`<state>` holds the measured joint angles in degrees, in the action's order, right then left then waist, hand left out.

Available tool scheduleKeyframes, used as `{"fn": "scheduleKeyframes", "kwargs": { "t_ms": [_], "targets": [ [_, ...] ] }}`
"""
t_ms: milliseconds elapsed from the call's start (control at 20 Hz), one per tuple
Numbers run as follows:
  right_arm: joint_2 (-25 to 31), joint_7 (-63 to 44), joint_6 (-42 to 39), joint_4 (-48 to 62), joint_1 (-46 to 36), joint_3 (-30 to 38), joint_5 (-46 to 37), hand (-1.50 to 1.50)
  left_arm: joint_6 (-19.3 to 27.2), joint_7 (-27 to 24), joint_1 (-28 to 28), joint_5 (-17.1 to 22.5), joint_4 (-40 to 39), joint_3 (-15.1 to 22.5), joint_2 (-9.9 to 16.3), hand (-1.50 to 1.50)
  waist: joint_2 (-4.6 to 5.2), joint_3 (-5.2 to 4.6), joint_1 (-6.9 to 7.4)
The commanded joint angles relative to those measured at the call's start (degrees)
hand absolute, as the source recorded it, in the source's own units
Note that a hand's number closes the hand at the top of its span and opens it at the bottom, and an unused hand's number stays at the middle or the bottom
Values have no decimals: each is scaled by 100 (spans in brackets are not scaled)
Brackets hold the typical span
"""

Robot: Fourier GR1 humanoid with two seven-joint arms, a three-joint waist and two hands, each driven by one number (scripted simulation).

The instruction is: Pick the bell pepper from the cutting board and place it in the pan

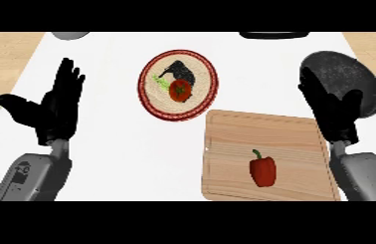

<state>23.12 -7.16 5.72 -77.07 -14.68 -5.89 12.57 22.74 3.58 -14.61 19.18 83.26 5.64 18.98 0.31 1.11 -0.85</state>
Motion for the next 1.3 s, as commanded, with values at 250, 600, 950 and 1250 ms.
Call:
{"fn": "scheduleKeyframes", "kwargs": {
  "t_ms": [250, 600, 950, 1250],
  "targets": [
    [276, 672, -945, -756, -1178, -2003, -1812, 150, -1204, 333, 226, 181, 42, 1130, -289, 0, -26, -140, 410],
    [463, 2495, 1104, -1094, -315, -2342, -3831, -150, -1645, 404, 705, 531, 57, 1124, -272, 0, -39, -104, 66],
    [1295, 212, -670, -1150, -793, -3520, -5460, -150, -1558, 449, 730, 431, 244, 1147, -320, 0, -76, -150, 136],
    [1372, -1558, -2377, -1382, -986, -4603, -6693, -150, -1549, 497, 765, 461, 229, 1122, -336, 0, -116, -156, 66]
  ]
}}
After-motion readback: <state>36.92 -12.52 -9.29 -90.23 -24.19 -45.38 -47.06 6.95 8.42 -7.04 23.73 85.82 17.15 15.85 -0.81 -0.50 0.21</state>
